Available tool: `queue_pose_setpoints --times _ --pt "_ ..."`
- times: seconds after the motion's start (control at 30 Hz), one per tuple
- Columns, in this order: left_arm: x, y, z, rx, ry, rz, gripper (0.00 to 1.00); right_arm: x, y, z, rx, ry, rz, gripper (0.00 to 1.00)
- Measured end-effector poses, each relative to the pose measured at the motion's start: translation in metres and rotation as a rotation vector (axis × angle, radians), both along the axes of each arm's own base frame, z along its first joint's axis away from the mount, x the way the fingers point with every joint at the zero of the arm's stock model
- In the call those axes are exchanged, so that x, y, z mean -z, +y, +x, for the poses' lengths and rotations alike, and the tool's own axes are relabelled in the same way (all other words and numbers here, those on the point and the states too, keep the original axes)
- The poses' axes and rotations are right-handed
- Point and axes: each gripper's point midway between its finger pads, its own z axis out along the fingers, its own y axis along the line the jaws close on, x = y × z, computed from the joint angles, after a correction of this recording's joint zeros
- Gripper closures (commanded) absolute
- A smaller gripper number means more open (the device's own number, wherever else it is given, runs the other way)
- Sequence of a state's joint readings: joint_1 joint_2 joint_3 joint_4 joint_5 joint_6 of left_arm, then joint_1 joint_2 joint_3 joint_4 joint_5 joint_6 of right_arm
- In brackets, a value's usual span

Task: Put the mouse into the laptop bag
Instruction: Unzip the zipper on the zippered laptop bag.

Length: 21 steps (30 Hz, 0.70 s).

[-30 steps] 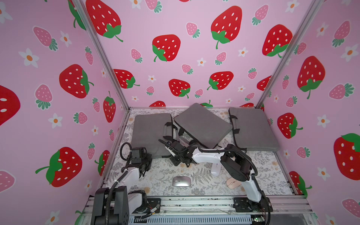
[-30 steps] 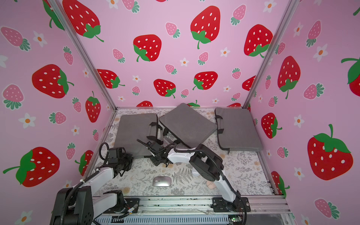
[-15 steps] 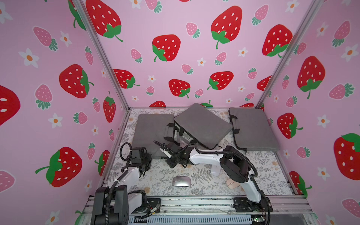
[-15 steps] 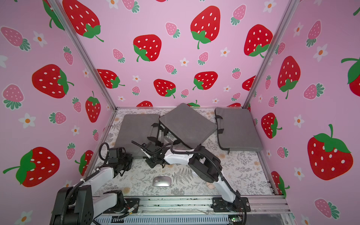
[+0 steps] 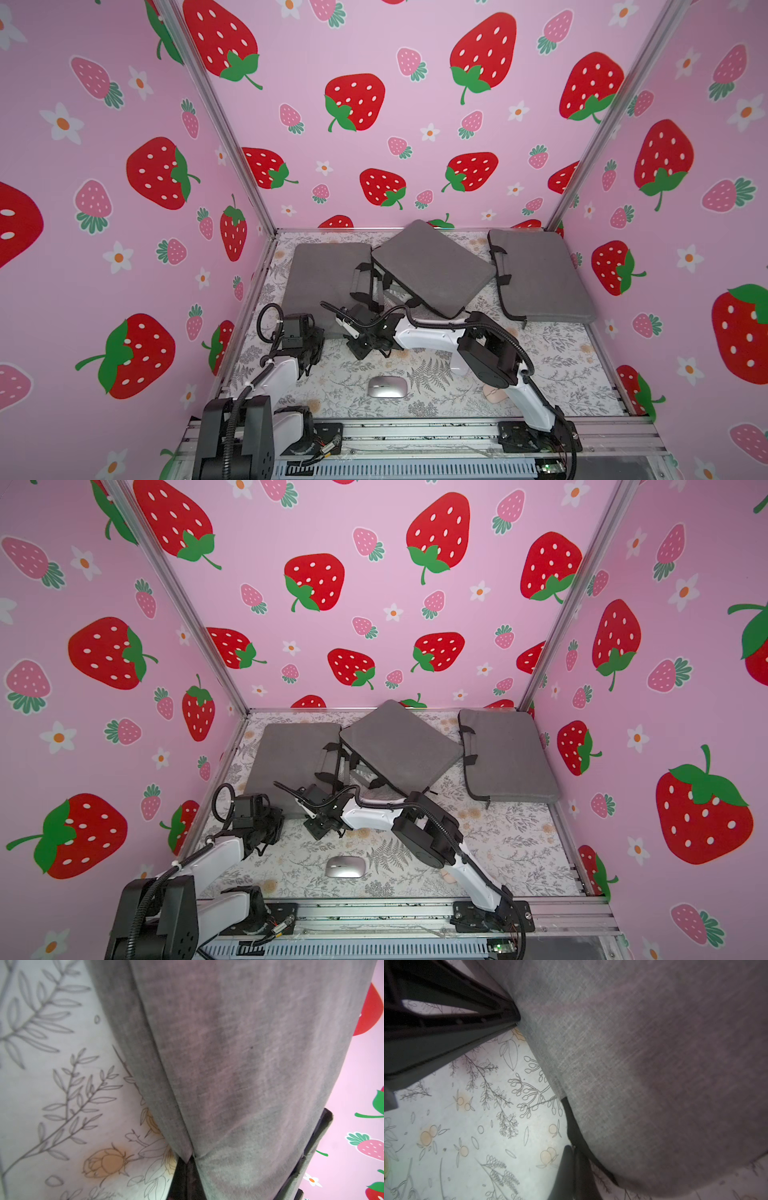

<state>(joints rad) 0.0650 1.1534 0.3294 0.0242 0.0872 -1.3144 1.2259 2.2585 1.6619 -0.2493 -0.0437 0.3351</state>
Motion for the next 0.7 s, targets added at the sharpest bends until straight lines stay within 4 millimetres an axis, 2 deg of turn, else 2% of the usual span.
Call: queue_pose_setpoints --times 0.33,0.7 --pt "-0.001 -0.001 -0.001 0.004 0.002 -0.006 1.0 0.003 0.002 0.003 -0.054 -0.062 0.007 1.0" --pt "-0.015 0.004 -0.006 -0.008 -0.032 -0.001 1.0 -0.004 0.011 0.002 -0.135 -0.109 0.048 1.0"
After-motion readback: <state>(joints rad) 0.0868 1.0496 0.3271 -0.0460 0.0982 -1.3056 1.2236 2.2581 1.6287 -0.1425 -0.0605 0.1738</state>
